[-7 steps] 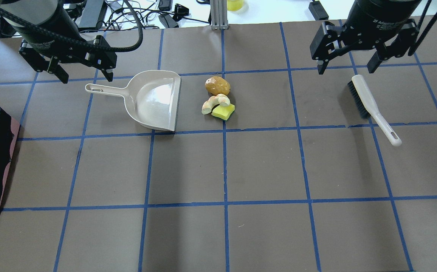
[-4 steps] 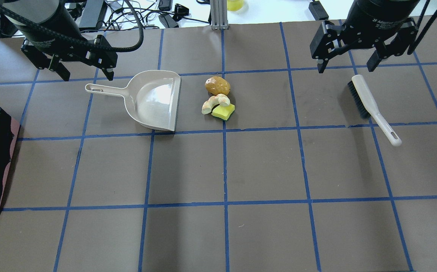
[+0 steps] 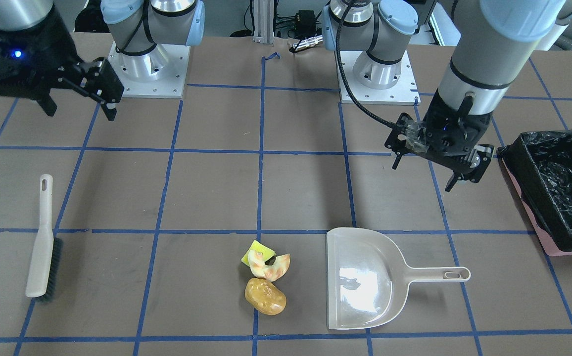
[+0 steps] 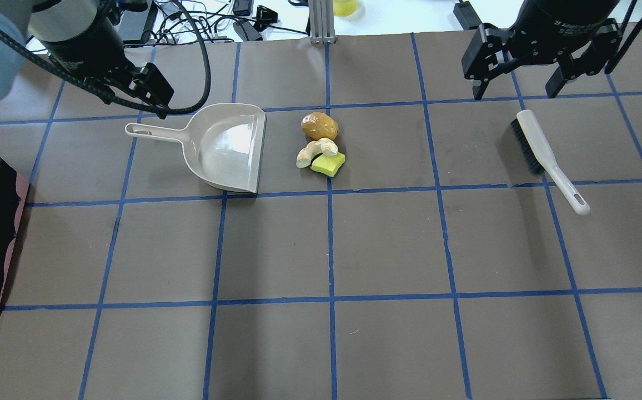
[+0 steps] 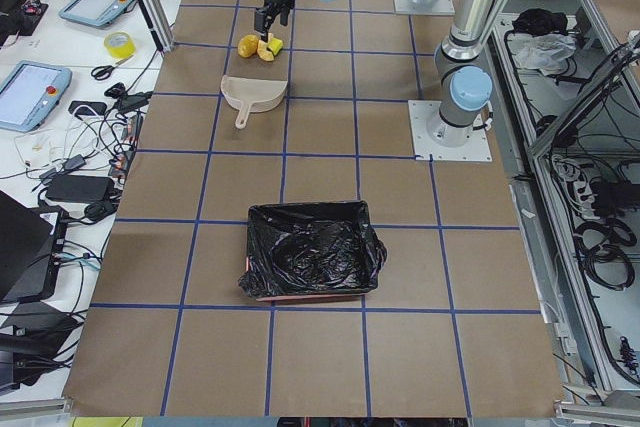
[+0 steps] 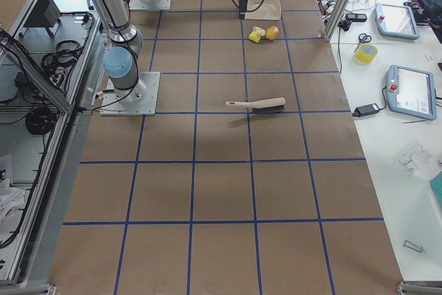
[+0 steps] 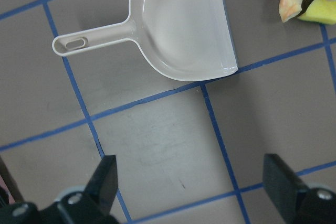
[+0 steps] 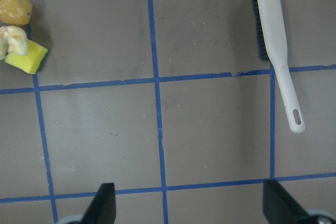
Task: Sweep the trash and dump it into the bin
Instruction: 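Lower both grippers toward the dustpan handle and the brush handle, then grasp the dustpan handle with the left gripper while the right grasps the brush handle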
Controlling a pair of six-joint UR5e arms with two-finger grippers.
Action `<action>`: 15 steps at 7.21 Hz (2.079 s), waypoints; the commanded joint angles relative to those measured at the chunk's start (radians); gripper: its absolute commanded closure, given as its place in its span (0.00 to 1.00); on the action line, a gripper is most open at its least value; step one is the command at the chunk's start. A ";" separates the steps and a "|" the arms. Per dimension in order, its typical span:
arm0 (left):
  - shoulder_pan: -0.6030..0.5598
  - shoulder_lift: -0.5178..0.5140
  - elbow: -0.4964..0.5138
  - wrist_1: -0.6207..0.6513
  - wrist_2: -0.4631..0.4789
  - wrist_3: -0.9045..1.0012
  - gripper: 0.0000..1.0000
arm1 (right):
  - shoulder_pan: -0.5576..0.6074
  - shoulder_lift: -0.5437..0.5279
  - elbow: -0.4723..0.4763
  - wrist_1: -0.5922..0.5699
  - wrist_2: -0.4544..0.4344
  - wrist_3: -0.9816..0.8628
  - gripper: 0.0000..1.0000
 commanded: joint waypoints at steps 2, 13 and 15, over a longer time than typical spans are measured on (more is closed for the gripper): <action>0.088 -0.127 0.004 0.045 -0.005 0.498 0.00 | -0.177 0.122 0.120 -0.152 -0.052 -0.304 0.00; 0.133 -0.434 0.148 0.159 0.059 1.000 0.00 | -0.334 0.248 0.435 -0.544 -0.092 -0.670 0.14; 0.134 -0.440 0.127 0.161 0.029 1.000 0.01 | -0.343 0.249 0.436 -0.539 -0.095 -0.667 0.26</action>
